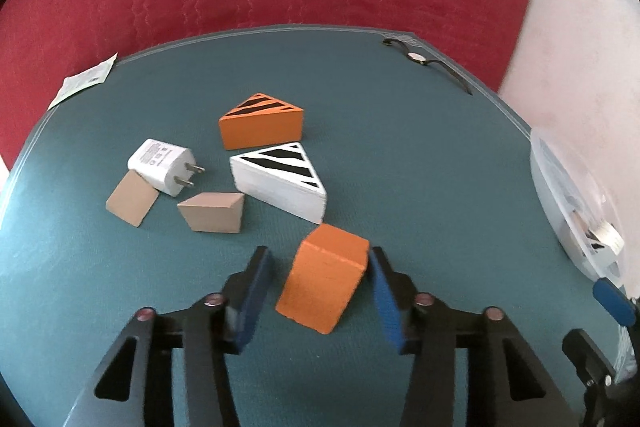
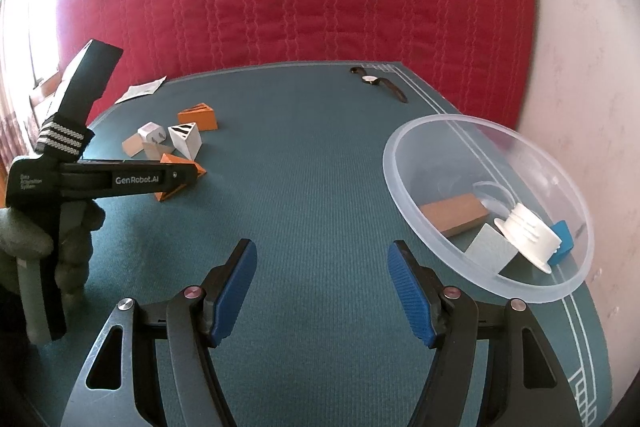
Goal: Organize rigid objects
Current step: 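Close the left gripper on the orange wedge block, then grasp the white black-striped wedge with the right gripper while the left holds the orange wedge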
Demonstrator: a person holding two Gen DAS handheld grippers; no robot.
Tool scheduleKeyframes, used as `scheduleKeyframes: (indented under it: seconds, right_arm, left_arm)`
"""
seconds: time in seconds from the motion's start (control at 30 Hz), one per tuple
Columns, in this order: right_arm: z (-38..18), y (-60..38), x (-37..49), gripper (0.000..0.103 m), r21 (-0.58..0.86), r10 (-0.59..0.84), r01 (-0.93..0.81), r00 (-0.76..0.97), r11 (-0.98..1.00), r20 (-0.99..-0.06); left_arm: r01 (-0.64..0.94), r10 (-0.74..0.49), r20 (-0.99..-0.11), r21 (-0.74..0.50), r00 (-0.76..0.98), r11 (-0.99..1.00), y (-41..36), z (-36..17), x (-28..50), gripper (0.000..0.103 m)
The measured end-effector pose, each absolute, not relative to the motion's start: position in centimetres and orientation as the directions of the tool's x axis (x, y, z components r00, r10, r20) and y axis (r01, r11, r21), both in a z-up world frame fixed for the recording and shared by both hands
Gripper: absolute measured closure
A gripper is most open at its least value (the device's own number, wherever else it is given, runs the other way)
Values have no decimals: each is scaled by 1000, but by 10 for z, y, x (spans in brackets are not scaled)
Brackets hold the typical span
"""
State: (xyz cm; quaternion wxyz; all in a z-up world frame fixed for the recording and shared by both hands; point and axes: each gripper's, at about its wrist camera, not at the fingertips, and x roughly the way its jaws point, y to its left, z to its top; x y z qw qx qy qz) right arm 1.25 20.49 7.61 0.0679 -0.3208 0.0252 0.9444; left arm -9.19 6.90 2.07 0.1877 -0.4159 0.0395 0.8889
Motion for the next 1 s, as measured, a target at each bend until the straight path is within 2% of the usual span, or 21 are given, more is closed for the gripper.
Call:
scheduleKeyframes:
  seconds: [0.2, 0.43, 0.63, 1.0]
  right_arm:
    - [73, 207, 8, 34, 13, 109, -153, -763, -988, -637]
    - [66, 203, -7, 34, 51, 60, -129, -729, -990, -682]
    - [69, 184, -40, 34, 82, -38, -26, -723, -996, -690]
    - [70, 145, -128, 34, 147, -165, 84, -678, -986, -717]
  left_arm:
    - [-357, 311, -749, -106, -586, -928, 63, 22, -84, 67]
    - [-273, 252, -733, -94, -632, -957, 40, 29, -73, 68]
    - [-191, 181, -721, -69, -668, -979, 15, 33, -69, 69]
    - [-143, 150, -741, -74, -655, -987, -4, 24, -71, 70]
